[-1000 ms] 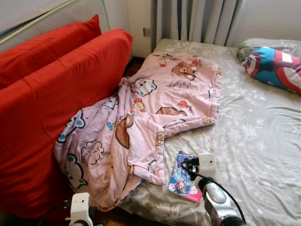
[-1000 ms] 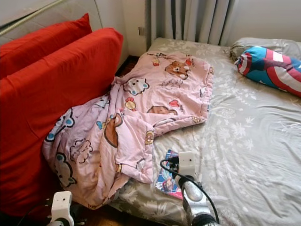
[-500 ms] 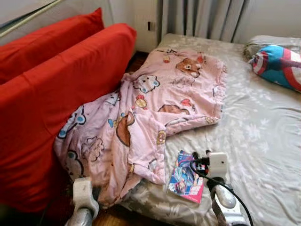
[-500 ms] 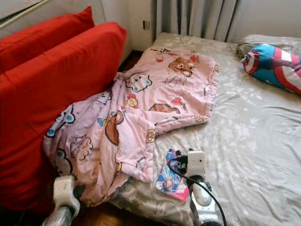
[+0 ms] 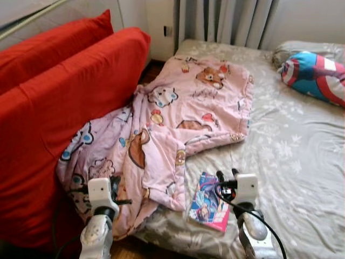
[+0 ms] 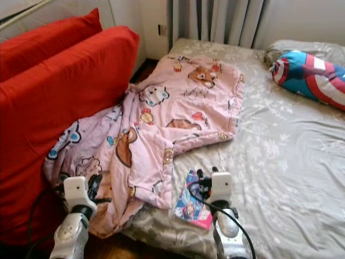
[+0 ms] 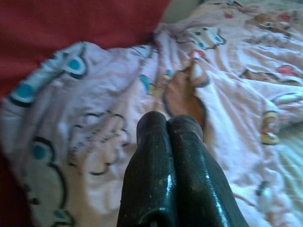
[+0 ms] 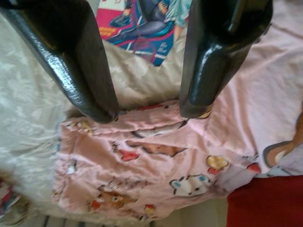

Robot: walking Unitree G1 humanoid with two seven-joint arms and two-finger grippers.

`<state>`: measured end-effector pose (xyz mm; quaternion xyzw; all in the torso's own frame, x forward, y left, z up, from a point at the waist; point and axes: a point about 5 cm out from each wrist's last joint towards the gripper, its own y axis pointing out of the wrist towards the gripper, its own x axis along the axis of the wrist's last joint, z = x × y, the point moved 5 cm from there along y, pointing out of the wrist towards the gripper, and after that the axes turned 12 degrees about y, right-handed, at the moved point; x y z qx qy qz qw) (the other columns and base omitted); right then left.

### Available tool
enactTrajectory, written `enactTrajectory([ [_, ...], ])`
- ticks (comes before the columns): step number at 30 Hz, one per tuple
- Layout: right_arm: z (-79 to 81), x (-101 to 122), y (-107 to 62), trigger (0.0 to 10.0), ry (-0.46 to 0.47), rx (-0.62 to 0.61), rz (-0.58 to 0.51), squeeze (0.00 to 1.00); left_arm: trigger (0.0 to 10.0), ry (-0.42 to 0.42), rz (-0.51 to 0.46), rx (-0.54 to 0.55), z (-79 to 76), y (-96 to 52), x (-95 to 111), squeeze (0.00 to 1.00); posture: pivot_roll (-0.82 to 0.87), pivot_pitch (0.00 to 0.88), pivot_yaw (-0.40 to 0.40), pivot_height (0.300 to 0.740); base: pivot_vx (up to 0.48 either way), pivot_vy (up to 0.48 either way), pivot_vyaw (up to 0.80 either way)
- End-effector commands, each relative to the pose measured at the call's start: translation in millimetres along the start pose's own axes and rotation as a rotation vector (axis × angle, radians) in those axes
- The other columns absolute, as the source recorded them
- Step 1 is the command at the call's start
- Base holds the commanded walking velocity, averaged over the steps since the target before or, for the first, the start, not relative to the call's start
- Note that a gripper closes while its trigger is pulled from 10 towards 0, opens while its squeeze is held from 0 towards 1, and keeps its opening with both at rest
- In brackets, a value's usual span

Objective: Clean up the room

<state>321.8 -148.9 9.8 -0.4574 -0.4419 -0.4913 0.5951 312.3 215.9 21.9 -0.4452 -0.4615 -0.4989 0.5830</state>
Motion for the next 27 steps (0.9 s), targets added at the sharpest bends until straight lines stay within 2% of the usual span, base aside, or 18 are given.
enactTrajectory([
  [1,-4.4,2.5,-3.0,10.0,0.003,-0.009,-0.017,0.0,10.0,0.011,0.008,0.014,6.6,-4.2,-1.8,0.0,-0.13,0.061,0.009,0.74,0.0,0.0,0.0],
  [2,-4.4,2.5,-3.0,10.0,0.003,-0.009,-0.017,0.0,10.0,0.011,0.008,0.014,6.6,-4.2,-1.8,0.0,-0.13,0.061,0.009,0.74,0.0,0.0,0.0],
  [3,-9.5,5.3,-3.3,10.0,0.062,-0.033,-0.032,0.0,10.0,0.036,-0.001,0.008,8.4,-5.8,0.2,0.0,-0.13,0.052,0.007,0.74,0.0,0.0,0.0],
  [5,-12.4,7.3,-4.4,10.0,0.09,-0.034,-0.043,0.0,10.0,0.068,-0.017,-0.006,8.8,-8.9,3.0,0.0,-0.13,0.038,0.008,0.74,0.0,0.0,0.0],
  [9,-4.8,6.7,-6.4,10.0,0.002,0.031,-0.036,0.0,10.0,0.069,-0.024,0.019,16.7,-12.7,4.3,0.0,-0.12,0.029,-0.001,0.74,0.0,0.0,0.0],
  [13,-1.8,6.7,-2.8,10.0,0.023,0.032,-0.03,0.0,10.0,0.052,-0.011,0.064,24.0,-13.1,1.2,0.0,-0.11,0.028,-0.018,0.74,0.0,0.0,0.0],
  [21,4.1,12.9,4.0,10.0,0.03,0.021,-0.041,0.0,10.0,0.039,-0.001,0.093,26.5,-18.3,3.2,0.0,-0.1,0.07,-0.019,0.74,0.0,0.0,0.0],
  [22,-0.8,13.0,4.3,10.0,0.047,-0.013,-0.039,0.0,10.0,0.038,0.006,0.093,26.2,-19.8,3.1,0.0,-0.1,0.072,-0.018,0.74,0.0,0.0,0.0],
  [25,-1.3,12.5,5.0,10.0,0.048,-0.017,-0.032,0.0,10.0,0.036,0.009,0.088,24.1,-19.6,3.5,0.0,-0.11,0.078,-0.015,0.74,0.0,0.0,0.0],
  [27,4.1,5.7,6.3,10.0,0.029,0.0,0.011,0.0,10.0,0.035,0.005,0.077,21.4,-17.3,5.3,0.0,-0.11,0.089,-0.016,0.735,0.0,0.0,0.0],
])
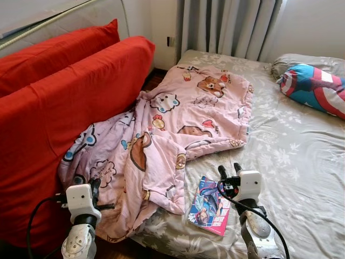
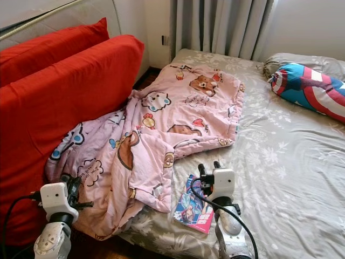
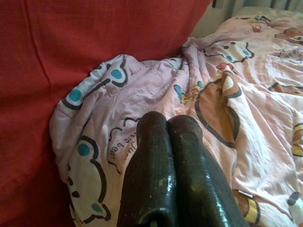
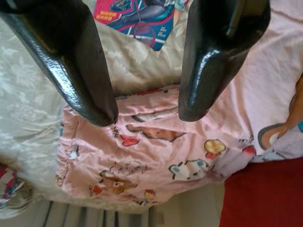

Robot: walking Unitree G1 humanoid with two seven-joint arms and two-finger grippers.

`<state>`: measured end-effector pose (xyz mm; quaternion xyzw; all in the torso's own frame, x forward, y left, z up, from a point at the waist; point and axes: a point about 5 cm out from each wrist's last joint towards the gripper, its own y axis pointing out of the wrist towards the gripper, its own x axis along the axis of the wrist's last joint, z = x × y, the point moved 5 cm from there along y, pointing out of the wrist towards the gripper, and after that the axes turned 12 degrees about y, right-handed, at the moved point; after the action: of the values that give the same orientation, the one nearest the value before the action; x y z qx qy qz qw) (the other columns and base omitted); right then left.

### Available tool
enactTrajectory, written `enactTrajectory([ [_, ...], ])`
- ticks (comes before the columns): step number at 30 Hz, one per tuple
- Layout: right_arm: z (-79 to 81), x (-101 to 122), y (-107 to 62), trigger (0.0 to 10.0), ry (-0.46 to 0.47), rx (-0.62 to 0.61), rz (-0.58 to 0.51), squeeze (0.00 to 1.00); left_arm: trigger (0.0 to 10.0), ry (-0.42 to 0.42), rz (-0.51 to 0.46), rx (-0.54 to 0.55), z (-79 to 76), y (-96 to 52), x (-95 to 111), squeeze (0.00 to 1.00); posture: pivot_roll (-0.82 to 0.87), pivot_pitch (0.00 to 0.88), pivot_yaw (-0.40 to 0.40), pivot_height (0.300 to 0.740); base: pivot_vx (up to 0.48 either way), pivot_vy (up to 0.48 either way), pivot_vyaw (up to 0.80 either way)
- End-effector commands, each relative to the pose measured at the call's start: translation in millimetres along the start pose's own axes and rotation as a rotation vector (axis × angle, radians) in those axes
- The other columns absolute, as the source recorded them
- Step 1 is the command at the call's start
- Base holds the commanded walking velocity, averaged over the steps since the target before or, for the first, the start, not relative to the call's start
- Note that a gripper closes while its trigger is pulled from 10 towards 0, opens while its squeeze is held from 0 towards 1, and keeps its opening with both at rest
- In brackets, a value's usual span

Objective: Clean up the room

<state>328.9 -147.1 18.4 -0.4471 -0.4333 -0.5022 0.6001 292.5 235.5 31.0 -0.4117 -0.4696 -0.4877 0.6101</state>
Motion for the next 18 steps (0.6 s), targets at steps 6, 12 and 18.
enactTrajectory([
  [6,5.4,-8.9,-2.8,10.0,0.002,0.004,0.035,0.0,10.0,0.001,0.002,-0.009,-0.3,1.6,3.1,0.0,-0.11,0.108,-0.011,0.69,0.0,0.0,0.0],
  [12,7.1,-8.8,-3.1,10.0,-0.002,0.012,0.036,0.0,10.0,0.0,0.011,-0.015,-2.1,1.4,4.7,0.0,-0.11,0.112,-0.01,0.655,0.0,0.0,0.0],
  [18,10.1,-8.4,-3.9,10.0,0.003,0.024,0.03,0.0,10.0,0.0,0.012,-0.016,-2.5,1.2,5.2,0.0,-0.11,0.113,-0.01,0.655,0.0,0.0,0.0],
])
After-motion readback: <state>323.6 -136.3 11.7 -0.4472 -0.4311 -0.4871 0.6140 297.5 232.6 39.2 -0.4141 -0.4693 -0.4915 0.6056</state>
